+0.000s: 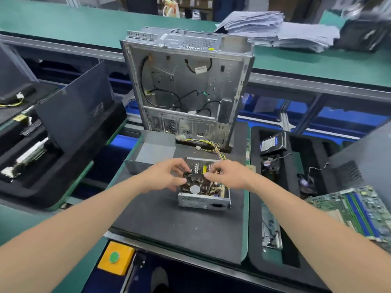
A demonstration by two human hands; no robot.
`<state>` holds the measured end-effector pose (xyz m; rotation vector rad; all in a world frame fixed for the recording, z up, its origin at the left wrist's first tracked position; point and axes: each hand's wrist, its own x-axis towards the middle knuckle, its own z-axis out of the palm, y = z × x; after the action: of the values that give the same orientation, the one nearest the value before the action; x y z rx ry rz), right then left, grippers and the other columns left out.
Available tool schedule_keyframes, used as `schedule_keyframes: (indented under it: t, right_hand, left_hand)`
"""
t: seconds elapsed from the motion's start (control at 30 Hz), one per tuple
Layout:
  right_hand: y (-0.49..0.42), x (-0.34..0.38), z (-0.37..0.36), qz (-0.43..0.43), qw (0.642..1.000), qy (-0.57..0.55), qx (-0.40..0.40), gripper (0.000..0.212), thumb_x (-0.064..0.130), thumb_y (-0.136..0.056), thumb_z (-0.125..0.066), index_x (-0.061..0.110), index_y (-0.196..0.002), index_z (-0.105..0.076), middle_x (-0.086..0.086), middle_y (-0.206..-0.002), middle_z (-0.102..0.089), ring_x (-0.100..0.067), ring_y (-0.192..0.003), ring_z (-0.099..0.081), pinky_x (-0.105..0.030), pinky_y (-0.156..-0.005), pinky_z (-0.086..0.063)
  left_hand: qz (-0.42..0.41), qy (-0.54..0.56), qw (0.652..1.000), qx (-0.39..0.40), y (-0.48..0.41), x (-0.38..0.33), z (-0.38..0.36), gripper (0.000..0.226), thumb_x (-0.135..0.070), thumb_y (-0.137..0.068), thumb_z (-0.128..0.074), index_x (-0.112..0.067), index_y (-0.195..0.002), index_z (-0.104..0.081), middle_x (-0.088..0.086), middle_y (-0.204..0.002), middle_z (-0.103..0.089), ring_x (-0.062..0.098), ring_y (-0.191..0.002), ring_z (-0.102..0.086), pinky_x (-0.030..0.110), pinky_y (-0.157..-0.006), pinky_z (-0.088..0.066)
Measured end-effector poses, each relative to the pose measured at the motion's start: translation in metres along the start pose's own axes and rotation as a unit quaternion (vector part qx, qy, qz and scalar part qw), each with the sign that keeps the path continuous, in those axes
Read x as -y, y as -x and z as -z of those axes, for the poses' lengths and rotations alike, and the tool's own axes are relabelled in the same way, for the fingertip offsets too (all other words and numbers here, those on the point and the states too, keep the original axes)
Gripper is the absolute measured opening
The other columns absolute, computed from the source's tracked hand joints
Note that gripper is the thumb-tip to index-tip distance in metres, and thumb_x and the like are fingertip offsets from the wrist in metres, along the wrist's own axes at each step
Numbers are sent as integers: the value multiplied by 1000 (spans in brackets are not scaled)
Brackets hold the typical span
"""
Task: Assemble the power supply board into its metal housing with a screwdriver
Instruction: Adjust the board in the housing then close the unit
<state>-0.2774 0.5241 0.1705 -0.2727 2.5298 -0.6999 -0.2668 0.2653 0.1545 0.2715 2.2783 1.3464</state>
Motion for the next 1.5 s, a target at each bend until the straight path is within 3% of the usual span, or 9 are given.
schedule_keyframes:
  t: [0.27, 0.43, 0.6, 0.73, 0.93, 1.03, 1.17, 1.33, 1.5]
  right_hand:
    - [4, -10, -18, -14, 999, -42, 5, 31, 54, -92, -73, 23, -93, -74, 0, -102, -76, -21, -100, -69, -38, -94, -55]
    - [0, -13, -26, -29, 996, -88, 14, 31, 48, -86, -81, 18, -85, -73, 7, -89, -75, -17, -86, -64, -39, -90, -55]
    - [-3, -13, -33, -38, 988, -145, 31, 23, 33, -83, -87, 20, -72, -71, 18, -64, -67, -2, -57, -56, -26, -64, -44]
    - [-1, -11, -33, -42, 984, -166, 40, 27, 28, -85, -85, 21, -66, -67, 8, -65, -66, -15, -60, -55, -27, -62, -43]
    - [4, -7, -35, -43, 980, -190, 45, 15, 15, -94, -74, 12, -81, -67, 2, -67, -65, -18, -63, -54, -22, -55, -41]
    - [7, -12, -28, -47, 975, -206, 64, 13, 8, -100, -61, 2, -101, -72, -2, -70, -66, -16, -64, -53, -24, -57, -41]
    - [12, -26, -18, -66, 963, -252, 64, 18, 2, -100, -52, 7, -110, -66, -10, -76, -71, -22, -68, -58, -32, -68, -50]
    - [14, -40, -15, -38, 994, -97, -30, 8, 15, -97, -69, 22, -93, -70, 4, -76, -77, -6, -58, -66, -30, -65, -58]
    - [15, -51, -18, -45, 995, 7, -84, 15, 30, -93, -77, 20, -83, -72, 4, -64, -71, -13, -58, -67, -32, -70, -60]
  left_hand:
    - [20, 24, 998, 53, -8, 22, -16, 9, -28, -99, -68, -23, -104, -72, 8, -113, -66, 13, -89, -66, 31, -76, -62]
    - [23, -3, 996, 83, -16, 31, -11, 5, -24, -97, -69, -21, -97, -74, 5, -99, -69, 18, -80, -68, 39, -75, -64]
    - [-16, -87, 990, 107, -23, 29, -4, 6, -21, -97, -70, -24, -94, -73, -6, -94, -70, 18, -73, -75, 33, -71, -63]
    - [-28, -120, 983, 138, -25, 27, 2, 6, -21, -99, -67, -25, -95, -69, -3, -101, -68, 14, -71, -75, 30, -67, -63]
    - [-45, -147, 972, 176, -25, 24, 1, 8, -25, -99, -60, -31, -100, -65, -15, -80, -63, 3, -64, -67, 37, -67, -64]
    - [-103, -249, 950, 159, -26, 19, -2, 16, -53, -92, -61, -37, -92, -62, -16, -86, -65, 2, -72, -59, 31, -73, -56]
    - [-172, -352, 912, 122, -32, 6, -8, 31, -56, -93, -59, -27, -84, -61, -10, -85, -60, 7, -79, -56, 34, -72, -49]
    - [-175, -402, 893, 98, -47, -11, -17, 31, -47, -100, -55, -22, -89, -69, -4, -86, -66, 16, -81, -59, 36, -72, -51]
    - [-182, -353, 912, 104, -56, -19, -40, 19, -38, -99, -60, -26, -106, -72, -8, -94, -70, 8, -81, -54, 33, -78, -50]
